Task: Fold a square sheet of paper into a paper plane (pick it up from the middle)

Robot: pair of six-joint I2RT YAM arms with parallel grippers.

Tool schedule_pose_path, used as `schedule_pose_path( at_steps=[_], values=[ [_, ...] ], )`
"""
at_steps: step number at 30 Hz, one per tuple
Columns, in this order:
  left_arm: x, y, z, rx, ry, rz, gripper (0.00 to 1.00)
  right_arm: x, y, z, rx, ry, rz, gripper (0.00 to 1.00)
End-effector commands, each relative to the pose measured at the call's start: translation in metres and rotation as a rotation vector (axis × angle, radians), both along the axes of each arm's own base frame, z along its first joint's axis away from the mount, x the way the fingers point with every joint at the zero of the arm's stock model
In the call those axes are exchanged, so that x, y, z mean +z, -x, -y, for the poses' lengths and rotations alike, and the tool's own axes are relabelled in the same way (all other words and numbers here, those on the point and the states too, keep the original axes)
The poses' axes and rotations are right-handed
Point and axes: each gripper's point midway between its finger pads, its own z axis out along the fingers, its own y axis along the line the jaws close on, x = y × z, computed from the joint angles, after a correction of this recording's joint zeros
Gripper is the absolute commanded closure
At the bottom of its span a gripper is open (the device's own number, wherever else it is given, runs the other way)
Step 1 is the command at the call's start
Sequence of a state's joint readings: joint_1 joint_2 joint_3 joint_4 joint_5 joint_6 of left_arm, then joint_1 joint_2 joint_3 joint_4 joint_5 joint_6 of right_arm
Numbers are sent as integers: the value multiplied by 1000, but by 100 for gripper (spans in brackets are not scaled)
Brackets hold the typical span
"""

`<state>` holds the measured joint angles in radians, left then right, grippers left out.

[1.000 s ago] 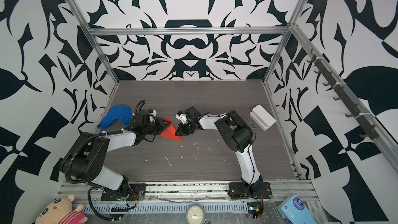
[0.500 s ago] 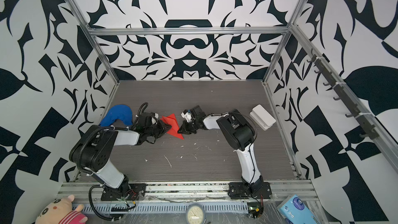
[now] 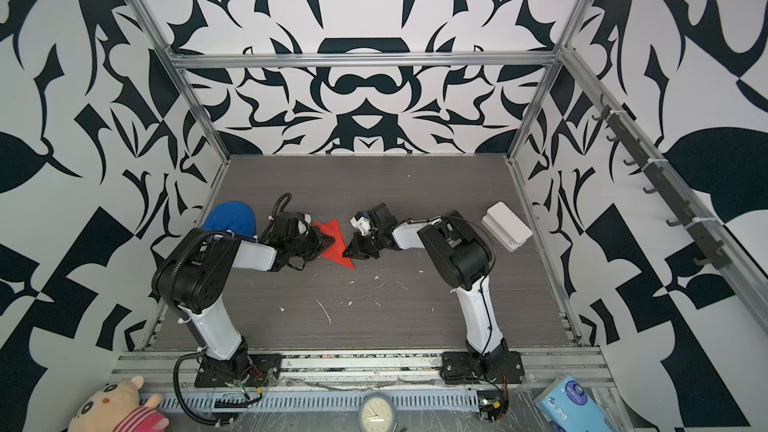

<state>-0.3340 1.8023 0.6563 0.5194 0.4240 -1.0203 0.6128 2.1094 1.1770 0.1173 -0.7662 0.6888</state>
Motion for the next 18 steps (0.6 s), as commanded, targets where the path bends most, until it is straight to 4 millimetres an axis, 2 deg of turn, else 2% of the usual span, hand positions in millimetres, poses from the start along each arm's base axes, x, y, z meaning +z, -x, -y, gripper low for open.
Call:
schedule_pose_path(
  at_steps=[1,5,10,18],
  values=[
    [-3,-4,1,-6,-6,3,94,-16,2,8,-25,47,-39,100],
    [-10,-3,-1,-1,-15,-16,94,-10,1,7,-23,41,-38,93],
    [-20,2,-6,9,-41,-53,95,10,0,8,-24,10,-25,85],
    [-23,6,-6,-3,-46,-65,95,42,-2,29,-38,65,103,77]
  ],
)
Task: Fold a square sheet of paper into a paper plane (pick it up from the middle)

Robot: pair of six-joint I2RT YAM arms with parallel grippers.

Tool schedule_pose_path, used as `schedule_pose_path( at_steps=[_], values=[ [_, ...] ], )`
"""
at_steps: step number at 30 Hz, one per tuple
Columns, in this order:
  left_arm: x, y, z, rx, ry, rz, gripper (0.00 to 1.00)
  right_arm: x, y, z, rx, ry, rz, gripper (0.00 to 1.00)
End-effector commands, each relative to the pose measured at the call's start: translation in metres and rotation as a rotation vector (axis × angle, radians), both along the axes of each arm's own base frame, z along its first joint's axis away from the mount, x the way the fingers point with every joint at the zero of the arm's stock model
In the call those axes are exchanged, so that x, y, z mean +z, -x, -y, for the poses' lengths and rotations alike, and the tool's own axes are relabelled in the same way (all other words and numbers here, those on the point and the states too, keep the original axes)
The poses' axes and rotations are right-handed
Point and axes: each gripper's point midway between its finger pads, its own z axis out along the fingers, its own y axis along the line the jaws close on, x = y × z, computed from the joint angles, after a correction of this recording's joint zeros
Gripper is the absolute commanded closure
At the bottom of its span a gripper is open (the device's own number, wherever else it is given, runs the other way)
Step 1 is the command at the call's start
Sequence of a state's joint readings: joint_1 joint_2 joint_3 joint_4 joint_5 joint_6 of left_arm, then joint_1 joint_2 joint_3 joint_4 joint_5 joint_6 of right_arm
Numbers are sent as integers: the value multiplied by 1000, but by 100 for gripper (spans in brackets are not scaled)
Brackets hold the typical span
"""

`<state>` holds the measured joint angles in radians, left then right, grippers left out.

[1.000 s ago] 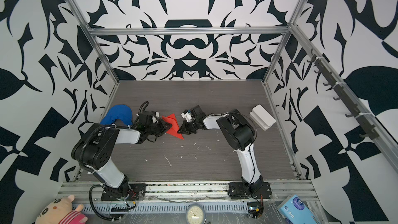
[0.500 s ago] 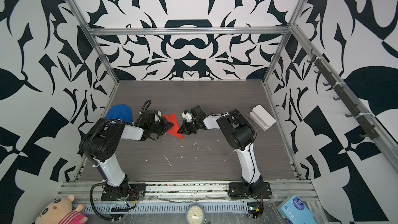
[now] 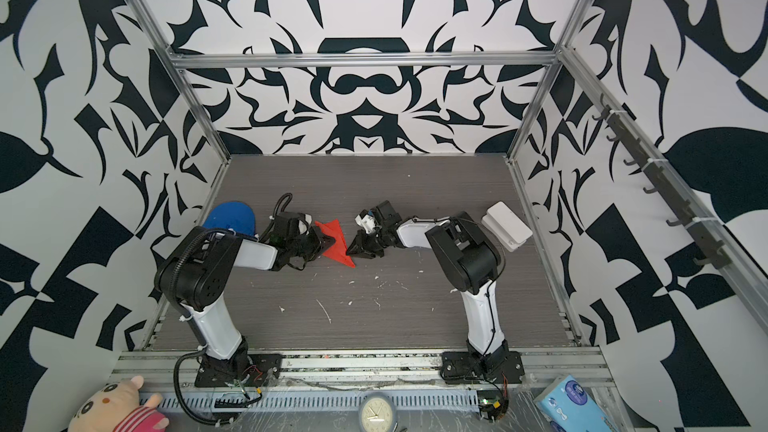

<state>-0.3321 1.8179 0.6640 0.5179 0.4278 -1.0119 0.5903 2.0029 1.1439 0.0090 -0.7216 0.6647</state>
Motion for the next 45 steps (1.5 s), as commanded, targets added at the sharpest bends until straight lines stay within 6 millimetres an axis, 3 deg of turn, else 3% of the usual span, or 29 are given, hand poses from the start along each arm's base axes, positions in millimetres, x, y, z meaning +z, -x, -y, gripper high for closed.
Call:
schedule_pose_path(
  at_steps=[1,6,13,18,32,35,40,45],
  values=[
    [-19,6,-5,0,-38,-58,95,29,-5,8,1,11,108,76],
    [-14,4,-3,-9,-23,-40,93,47,-7,-3,21,8,192,75],
    [-10,3,0,-20,-13,-33,90,17,-11,-2,41,148,208,74],
    [-10,4,0,-20,-12,-33,89,14,-8,-21,98,82,173,73],
    [-7,2,0,-13,-9,-26,88,-7,6,-14,106,118,124,90],
    [2,-1,1,-13,8,-4,85,-15,7,-10,92,138,108,93],
    [36,-6,7,-26,61,86,77,-26,5,-2,32,130,69,95],
    [41,2,4,-20,70,107,74,-30,1,3,-19,111,36,97]
  ],
)
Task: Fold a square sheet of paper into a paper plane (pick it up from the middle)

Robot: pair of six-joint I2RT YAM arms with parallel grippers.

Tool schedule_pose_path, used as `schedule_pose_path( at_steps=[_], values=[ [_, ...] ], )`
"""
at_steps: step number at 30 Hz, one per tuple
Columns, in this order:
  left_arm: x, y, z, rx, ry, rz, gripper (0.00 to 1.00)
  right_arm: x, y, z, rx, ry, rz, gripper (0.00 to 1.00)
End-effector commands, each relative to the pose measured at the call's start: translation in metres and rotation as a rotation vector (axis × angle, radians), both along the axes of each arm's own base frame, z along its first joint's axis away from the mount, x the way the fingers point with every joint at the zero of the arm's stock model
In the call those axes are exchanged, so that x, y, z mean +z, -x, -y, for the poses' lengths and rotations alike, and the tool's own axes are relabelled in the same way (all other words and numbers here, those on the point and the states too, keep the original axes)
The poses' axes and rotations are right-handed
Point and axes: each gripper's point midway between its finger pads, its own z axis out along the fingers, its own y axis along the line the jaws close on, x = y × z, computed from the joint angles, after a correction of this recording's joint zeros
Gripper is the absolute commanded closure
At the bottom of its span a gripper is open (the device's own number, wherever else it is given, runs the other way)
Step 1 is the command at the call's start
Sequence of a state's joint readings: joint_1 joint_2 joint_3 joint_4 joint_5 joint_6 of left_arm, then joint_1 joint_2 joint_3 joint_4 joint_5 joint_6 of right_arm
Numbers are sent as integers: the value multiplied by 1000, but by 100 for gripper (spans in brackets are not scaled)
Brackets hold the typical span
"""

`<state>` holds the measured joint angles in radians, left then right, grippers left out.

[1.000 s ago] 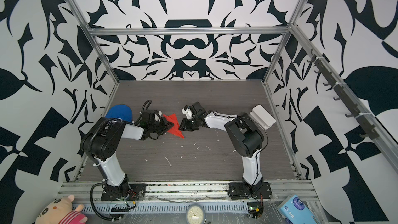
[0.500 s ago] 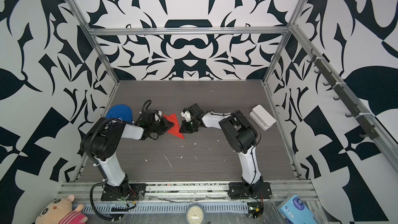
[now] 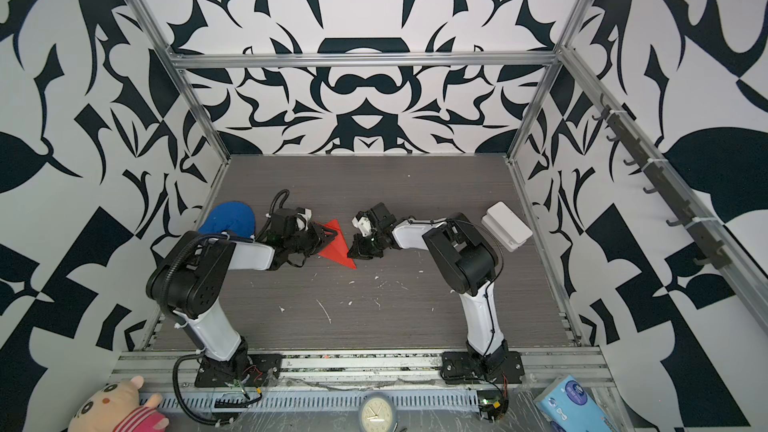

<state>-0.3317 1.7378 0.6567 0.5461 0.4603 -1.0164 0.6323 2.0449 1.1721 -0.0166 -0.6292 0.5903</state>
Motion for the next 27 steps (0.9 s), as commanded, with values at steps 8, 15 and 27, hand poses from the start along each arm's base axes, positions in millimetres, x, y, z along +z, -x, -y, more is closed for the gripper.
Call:
schedule_pose_path(
  at_steps=[8,15,27],
  values=[
    [-10,13,5,-13,36,-13,77,-15,-3,16,-103,33,-71,97],
    [-29,14,4,-2,20,-52,87,-23,-5,25,-152,58,-109,99],
    [-62,23,-6,25,-68,-188,93,-24,-4,25,-144,57,-126,95]
  ],
)
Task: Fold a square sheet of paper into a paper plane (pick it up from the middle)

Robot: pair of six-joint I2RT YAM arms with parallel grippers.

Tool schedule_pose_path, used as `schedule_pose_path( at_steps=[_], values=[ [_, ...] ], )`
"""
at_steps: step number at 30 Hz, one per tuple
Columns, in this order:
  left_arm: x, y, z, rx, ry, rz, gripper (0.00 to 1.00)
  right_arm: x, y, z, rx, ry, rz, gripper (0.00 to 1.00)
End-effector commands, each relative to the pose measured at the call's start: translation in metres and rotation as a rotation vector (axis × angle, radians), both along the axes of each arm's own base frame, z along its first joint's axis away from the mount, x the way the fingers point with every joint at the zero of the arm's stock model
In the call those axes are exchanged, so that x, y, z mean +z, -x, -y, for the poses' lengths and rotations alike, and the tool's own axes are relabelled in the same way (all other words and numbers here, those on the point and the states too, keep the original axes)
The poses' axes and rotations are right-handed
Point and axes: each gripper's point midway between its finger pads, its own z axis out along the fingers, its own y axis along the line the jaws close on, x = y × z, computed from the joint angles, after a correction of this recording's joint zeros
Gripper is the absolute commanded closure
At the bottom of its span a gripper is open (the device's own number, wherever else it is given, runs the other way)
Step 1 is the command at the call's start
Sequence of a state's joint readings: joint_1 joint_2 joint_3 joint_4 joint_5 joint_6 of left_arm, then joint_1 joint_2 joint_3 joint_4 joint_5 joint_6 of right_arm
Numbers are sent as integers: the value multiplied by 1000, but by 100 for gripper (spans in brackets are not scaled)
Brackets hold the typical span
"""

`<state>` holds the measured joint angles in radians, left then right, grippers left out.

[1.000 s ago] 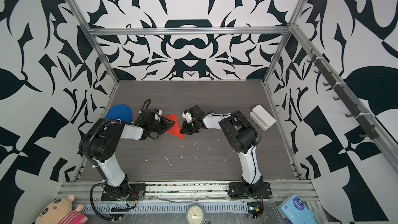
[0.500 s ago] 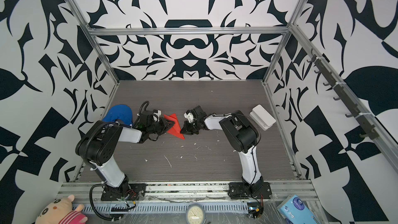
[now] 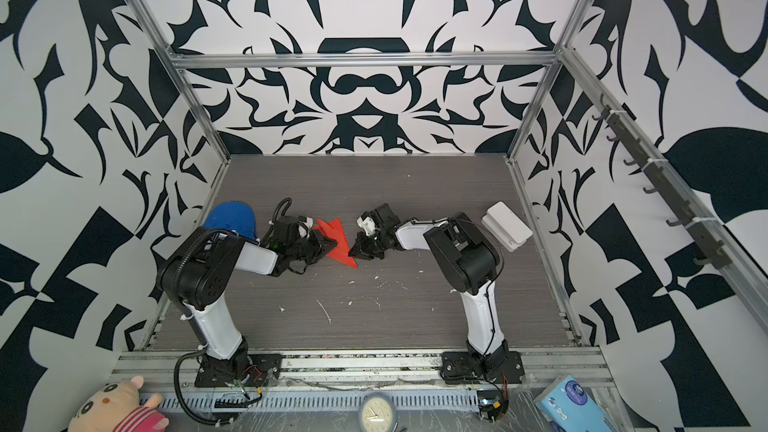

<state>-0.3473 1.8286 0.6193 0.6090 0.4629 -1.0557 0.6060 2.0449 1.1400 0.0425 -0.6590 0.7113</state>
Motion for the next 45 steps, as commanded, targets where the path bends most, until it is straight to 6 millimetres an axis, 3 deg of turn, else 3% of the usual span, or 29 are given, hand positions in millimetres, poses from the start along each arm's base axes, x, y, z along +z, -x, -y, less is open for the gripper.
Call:
schedule_pose_path(
  at_steps=[1,8,13,17,20,24,37,39,43,45],
  values=[
    [-28,10,-10,19,-82,-113,93,-18,0,17,-43,85,-37,92],
    [-43,23,-18,20,-143,-183,95,31,-7,20,-27,32,70,77],
    [-43,20,-16,12,-132,-174,95,51,-11,29,-36,65,148,74],
    [-43,20,-14,6,-129,-175,94,66,-6,-2,50,4,167,81],
    [-43,20,-14,6,-129,-173,94,59,-2,-18,79,-22,140,91],
    [-43,20,-14,6,-129,-172,94,45,-4,-22,69,-30,107,95],
    [-46,21,-17,14,-138,-181,94,2,10,-6,11,-11,-10,97],
    [-46,22,-16,12,-137,-181,94,8,8,-9,16,-32,-1,97],
    [-46,22,-17,13,-137,-182,94,43,-1,-12,7,-113,76,96],
    [-46,22,-16,10,-137,-181,94,48,-1,-9,3,-117,92,96]
  ],
)
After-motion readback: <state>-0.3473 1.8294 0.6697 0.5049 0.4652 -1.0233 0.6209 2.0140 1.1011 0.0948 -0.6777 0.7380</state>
